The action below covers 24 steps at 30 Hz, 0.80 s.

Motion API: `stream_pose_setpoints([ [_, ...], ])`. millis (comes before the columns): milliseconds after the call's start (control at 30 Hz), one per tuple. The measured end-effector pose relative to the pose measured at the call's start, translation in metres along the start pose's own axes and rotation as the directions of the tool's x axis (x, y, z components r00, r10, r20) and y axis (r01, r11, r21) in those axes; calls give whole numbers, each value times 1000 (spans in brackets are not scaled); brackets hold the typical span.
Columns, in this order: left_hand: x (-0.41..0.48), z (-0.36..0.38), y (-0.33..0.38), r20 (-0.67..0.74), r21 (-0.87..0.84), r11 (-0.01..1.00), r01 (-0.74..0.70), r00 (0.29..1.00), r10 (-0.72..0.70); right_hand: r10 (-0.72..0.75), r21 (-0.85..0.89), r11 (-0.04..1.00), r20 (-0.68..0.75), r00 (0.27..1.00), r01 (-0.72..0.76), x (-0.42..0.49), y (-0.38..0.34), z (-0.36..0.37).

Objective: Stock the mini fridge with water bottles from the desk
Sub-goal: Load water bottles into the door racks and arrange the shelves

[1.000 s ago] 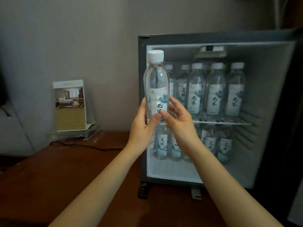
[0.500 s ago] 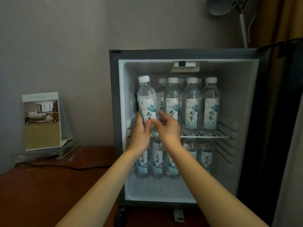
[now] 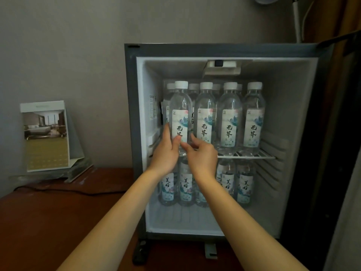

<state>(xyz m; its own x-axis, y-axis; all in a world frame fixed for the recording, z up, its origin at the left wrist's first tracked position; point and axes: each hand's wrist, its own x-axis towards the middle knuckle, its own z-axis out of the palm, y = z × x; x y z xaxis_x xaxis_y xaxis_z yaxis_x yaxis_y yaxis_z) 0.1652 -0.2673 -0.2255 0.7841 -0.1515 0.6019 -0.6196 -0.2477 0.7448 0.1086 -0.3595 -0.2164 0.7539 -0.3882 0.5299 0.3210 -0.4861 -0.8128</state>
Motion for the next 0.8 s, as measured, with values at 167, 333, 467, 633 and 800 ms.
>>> stream_pose_setpoints([
  [167,-2,0,7,15,-43,999,-5,1000,6,9,-54,998,-36,999,-11,-3,1,3],
  [333,1,5,4,-66,192,981,16,998,-4,-52,-128,991,-97,994,39,-4,7,12],
  [467,2,9,3,-81,271,962,40,997,-19,-82,-168,984,-111,990,63,-4,10,12],
  [633,0,12,7,-75,393,918,61,997,-34,-88,-174,982,-75,993,74,0,10,11],
  [800,2,13,8,-54,395,914,96,995,-81,-37,-201,979,1,999,37,5,6,3],
])
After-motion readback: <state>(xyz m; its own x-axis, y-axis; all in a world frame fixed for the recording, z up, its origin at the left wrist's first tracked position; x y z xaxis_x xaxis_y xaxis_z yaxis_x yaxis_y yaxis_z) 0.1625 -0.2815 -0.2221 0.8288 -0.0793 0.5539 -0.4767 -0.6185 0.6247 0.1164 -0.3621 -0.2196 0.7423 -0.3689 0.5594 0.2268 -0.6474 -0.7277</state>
